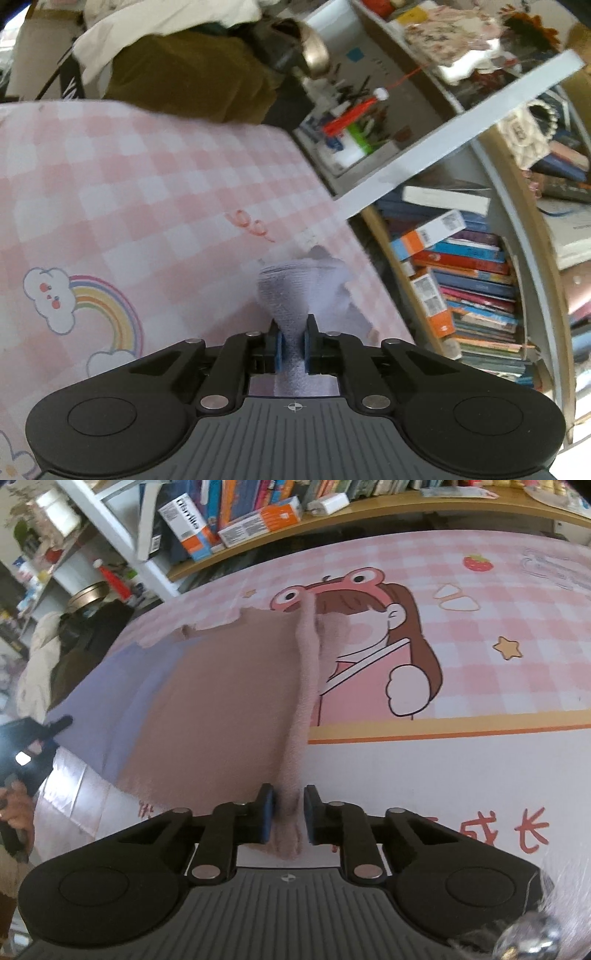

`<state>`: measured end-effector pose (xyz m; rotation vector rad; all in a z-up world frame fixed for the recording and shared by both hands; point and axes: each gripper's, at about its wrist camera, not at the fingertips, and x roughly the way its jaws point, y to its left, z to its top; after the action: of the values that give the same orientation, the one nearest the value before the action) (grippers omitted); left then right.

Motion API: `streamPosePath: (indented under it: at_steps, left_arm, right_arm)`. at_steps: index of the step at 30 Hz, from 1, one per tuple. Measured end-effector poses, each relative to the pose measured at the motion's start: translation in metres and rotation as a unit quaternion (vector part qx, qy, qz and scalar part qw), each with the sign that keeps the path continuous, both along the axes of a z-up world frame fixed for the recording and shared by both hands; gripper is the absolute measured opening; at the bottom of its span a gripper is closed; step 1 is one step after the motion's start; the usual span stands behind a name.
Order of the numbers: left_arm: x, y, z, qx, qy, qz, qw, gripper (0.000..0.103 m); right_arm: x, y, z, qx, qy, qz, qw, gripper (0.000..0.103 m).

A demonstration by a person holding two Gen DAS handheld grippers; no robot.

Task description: Fold clothes

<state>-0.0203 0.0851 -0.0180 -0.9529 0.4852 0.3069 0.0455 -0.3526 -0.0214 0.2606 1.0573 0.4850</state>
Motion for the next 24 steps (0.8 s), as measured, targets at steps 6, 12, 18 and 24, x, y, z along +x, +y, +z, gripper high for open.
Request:
streamPosePath:
  at_steps: [6, 12, 18, 24]
  left_arm:
    - [0.005, -0.030, 0.032, 0.051, -0.017, -0.029, 0.9981, 0.008]
    - [0.012, -0.080, 0.068, 0.104, -0.041, -0.085, 0.9901, 0.009]
    - [0.016, -0.150, 0.091, 0.153, -0.055, -0.170, 0.9720, 0.009]
    - [0.029, -0.235, 0.070, 0.186, 0.003, -0.296, 0.9370, 0.009]
  right_arm:
    - [0.004, -0.004, -0.003, 0.014, -0.001, 0.028, 1.000, 0.011]
    - [0.007, -0.010, -0.007, 0.030, -0.004, 0.048, 0.998, 0.011]
    - [0.010, -0.016, -0.011, 0.049, -0.005, 0.067, 0.997, 0.011]
    - [0.012, -0.022, -0.014, 0.068, -0.005, 0.076, 0.995, 0.012]
